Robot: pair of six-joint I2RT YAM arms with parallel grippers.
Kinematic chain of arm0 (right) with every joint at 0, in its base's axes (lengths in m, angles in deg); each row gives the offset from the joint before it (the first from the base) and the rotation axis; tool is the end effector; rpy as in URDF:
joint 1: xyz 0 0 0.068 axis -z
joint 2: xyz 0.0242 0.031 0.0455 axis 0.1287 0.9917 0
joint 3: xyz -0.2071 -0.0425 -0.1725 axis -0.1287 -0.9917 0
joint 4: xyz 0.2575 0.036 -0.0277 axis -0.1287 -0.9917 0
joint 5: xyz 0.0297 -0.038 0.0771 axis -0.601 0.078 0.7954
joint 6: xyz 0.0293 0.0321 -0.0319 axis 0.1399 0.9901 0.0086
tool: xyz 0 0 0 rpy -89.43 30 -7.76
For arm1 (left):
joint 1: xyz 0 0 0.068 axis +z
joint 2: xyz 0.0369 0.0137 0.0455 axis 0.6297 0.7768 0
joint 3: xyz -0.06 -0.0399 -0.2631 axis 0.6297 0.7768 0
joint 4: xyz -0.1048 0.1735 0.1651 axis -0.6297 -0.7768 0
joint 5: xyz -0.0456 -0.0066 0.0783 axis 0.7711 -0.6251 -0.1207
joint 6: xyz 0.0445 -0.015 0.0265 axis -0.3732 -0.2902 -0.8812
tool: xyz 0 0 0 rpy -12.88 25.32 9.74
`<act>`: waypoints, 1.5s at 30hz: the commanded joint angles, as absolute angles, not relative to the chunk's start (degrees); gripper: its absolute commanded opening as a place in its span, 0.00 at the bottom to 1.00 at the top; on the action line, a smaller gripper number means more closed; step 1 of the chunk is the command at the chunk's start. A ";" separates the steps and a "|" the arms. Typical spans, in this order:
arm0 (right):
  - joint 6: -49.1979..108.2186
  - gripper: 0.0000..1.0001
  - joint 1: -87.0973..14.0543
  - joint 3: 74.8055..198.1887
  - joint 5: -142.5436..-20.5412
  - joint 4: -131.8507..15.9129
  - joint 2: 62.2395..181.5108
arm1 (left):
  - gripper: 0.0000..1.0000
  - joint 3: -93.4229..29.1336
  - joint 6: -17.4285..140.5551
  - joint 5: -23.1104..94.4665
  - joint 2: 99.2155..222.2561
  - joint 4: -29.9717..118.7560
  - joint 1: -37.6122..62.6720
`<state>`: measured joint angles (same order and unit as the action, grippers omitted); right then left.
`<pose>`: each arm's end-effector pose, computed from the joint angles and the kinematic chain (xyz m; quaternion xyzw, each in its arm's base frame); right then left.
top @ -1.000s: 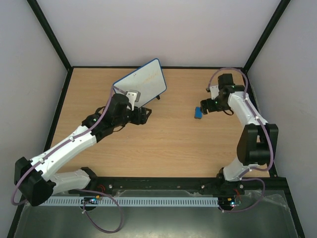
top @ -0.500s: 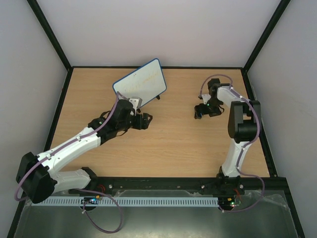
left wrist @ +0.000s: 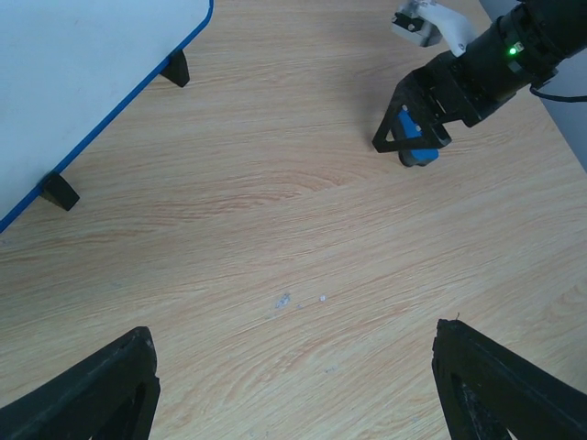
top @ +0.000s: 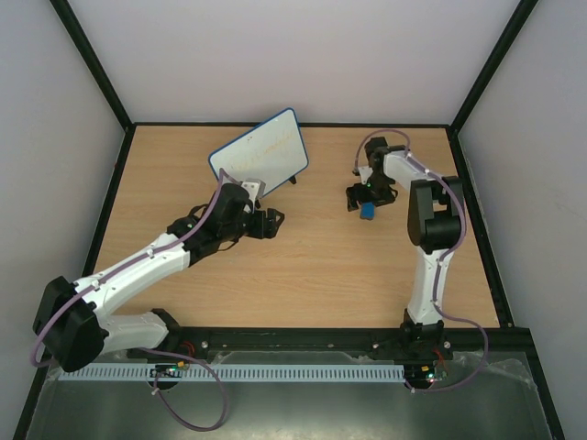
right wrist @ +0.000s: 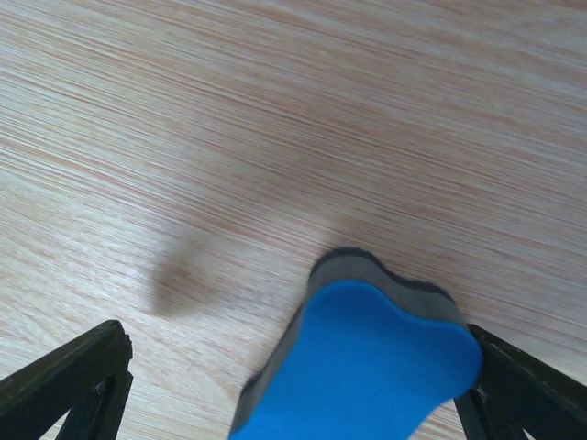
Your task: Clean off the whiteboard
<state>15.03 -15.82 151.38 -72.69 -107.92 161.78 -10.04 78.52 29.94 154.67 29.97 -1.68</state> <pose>0.4085 0.0708 0.1605 -0.1492 0.9753 0.1435 0.0766 0.2046 -0.1781 0.2789 0.1032 0.8666 -0.2930 0.3905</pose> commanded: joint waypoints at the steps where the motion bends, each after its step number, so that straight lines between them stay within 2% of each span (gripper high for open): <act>1: 15.13 0.91 -17.39 153.41 -74.03 -110.67 162.80 | 0.82 -9.90 78.63 29.54 154.68 30.65 -2.02; 9: 10.06 0.89 -20.59 151.79 -72.52 -110.90 161.19 | 0.82 -9.94 78.89 29.66 154.76 30.86 -2.02; 20: -1.40 0.84 -28.15 137.83 -72.37 -114.01 148.81 | 0.82 -9.72 78.88 29.42 154.42 30.45 -2.02; 24: 1.38 0.84 -28.14 137.51 -81.91 -111.75 145.44 | 0.82 -9.66 78.73 29.26 154.73 30.40 -2.02; 28: -0.33 0.84 -28.14 138.53 -83.91 -111.80 145.98 | 0.82 -9.87 78.55 29.73 155.27 30.60 -2.02; 35: -4.12 0.74 -28.15 140.83 -83.53 -113.45 149.79 | 0.82 -9.53 78.54 29.46 154.48 30.16 -2.02; 45: -3.63 0.72 -28.14 140.06 -79.01 -113.99 151.53 | 0.83 -9.13 78.65 29.23 154.56 30.25 -2.02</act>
<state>-2.91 -28.21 139.78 -80.28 -111.44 151.18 -9.49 78.61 29.72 154.85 29.99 -1.68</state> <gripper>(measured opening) 0.723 0.826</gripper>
